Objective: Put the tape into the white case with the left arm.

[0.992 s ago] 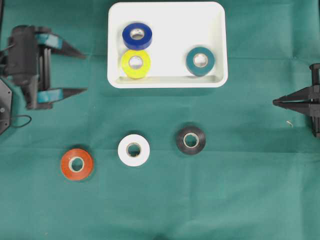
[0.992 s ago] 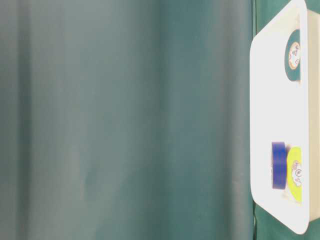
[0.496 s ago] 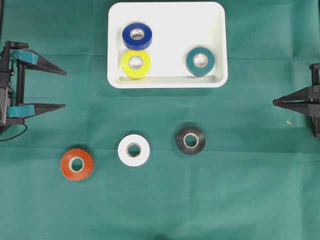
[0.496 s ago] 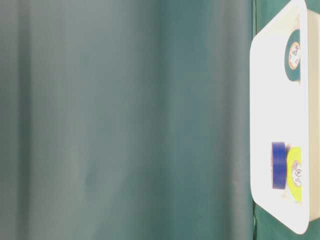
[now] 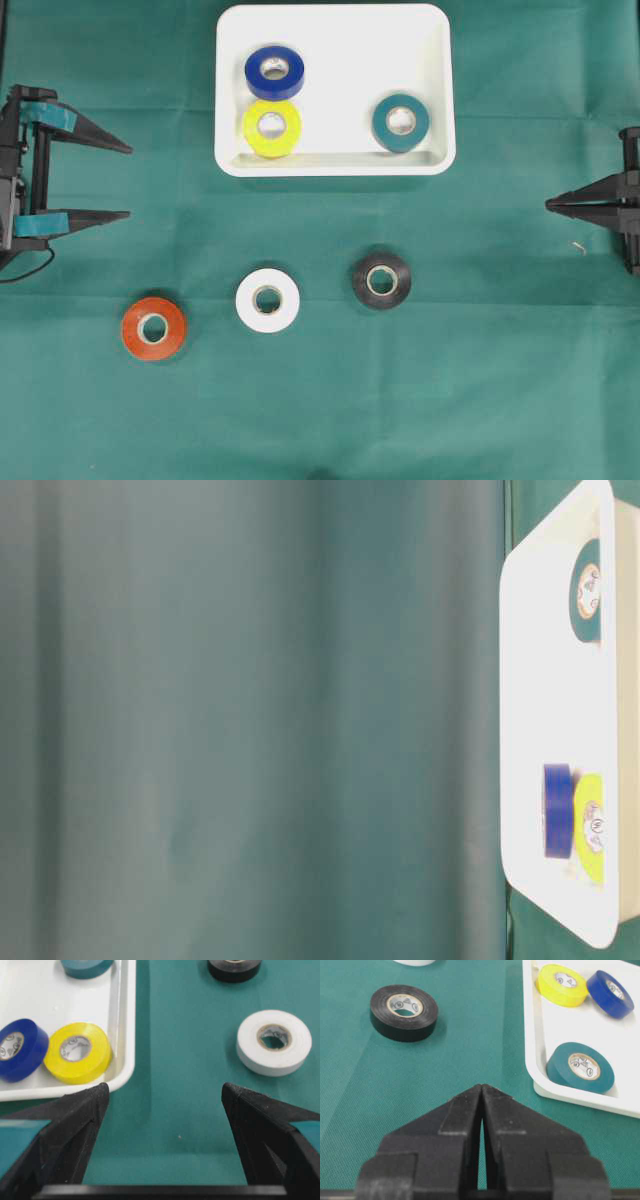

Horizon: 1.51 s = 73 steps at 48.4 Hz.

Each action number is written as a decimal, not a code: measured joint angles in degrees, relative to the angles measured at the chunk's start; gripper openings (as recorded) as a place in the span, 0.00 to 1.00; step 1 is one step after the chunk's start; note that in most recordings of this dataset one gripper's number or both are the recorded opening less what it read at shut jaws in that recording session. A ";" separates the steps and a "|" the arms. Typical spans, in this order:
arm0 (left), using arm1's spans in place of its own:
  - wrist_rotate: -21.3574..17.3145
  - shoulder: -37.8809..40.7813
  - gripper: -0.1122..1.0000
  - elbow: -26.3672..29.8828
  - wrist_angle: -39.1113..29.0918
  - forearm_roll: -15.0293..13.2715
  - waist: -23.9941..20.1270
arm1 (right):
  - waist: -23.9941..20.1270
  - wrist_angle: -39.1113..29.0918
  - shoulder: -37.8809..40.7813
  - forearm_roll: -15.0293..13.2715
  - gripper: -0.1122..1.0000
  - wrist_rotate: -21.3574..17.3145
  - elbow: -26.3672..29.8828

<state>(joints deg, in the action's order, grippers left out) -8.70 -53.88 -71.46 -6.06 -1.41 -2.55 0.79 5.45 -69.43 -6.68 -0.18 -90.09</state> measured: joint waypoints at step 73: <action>10.11 34.63 0.83 6.24 0.70 -0.09 19.86 | 0.00 0.00 0.00 0.00 0.02 0.00 0.00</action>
<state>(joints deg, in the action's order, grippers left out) 1.41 -19.25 -65.21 -5.36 -1.49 17.31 0.79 5.45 -69.43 -6.68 -0.18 -90.09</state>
